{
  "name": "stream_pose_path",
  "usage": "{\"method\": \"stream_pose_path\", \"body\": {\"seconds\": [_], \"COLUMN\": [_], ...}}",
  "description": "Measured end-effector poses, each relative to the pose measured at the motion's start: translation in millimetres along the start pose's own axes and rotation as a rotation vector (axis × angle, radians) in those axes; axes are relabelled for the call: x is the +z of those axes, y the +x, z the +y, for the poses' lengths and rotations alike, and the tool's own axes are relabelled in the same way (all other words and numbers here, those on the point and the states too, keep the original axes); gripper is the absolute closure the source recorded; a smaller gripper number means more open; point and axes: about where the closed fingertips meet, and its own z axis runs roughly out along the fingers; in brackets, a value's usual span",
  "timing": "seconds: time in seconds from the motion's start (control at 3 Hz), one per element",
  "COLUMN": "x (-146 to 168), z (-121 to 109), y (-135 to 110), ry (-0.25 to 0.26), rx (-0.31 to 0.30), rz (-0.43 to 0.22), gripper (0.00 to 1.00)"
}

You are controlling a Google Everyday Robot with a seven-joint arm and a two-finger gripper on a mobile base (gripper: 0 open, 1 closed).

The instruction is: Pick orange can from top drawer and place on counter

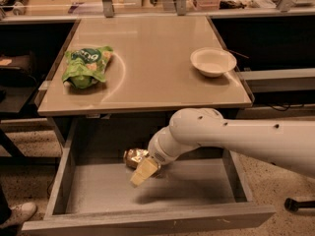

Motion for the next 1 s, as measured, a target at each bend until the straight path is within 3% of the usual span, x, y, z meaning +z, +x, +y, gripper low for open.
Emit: {"method": "stream_pose_path", "body": {"seconds": [1.0], "x": [43], "z": [2], "y": [-6], "ry": [-0.038], "rx": [0.027], "rz": [0.019], "gripper": [0.00]}}
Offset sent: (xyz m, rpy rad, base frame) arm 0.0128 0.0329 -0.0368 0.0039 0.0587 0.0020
